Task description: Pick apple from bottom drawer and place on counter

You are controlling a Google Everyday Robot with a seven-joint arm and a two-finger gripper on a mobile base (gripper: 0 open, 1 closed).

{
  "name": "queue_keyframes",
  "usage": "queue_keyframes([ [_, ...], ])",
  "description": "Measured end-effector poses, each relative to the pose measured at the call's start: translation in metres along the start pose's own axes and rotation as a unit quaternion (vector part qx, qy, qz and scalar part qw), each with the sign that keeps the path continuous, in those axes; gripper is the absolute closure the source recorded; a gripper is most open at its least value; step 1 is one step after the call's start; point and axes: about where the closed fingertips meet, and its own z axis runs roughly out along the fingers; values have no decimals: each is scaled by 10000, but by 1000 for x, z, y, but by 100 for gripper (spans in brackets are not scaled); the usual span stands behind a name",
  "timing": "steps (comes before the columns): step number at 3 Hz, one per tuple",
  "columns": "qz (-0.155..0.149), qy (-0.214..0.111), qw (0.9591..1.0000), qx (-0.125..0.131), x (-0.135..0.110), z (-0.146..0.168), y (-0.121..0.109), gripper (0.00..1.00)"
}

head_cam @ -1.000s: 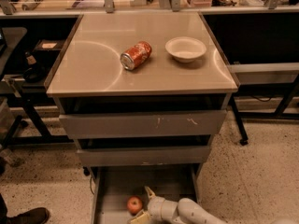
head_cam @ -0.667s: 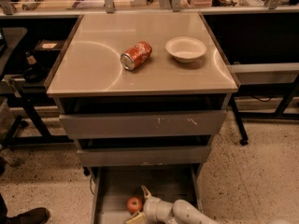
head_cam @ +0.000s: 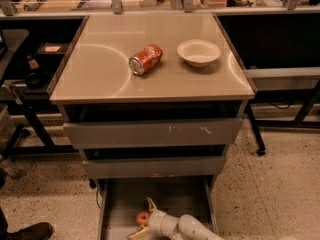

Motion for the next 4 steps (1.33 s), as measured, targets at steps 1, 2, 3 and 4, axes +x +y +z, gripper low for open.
queue_keyframes([
  [1, -66, 1, 10000, 33, 9, 11, -5, 0],
  [2, -169, 2, 9999, -27, 24, 26, -17, 0],
  [3, -169, 3, 9999, -22, 25, 26, -19, 0],
  [4, -169, 3, 9999, -22, 25, 26, -19, 18],
])
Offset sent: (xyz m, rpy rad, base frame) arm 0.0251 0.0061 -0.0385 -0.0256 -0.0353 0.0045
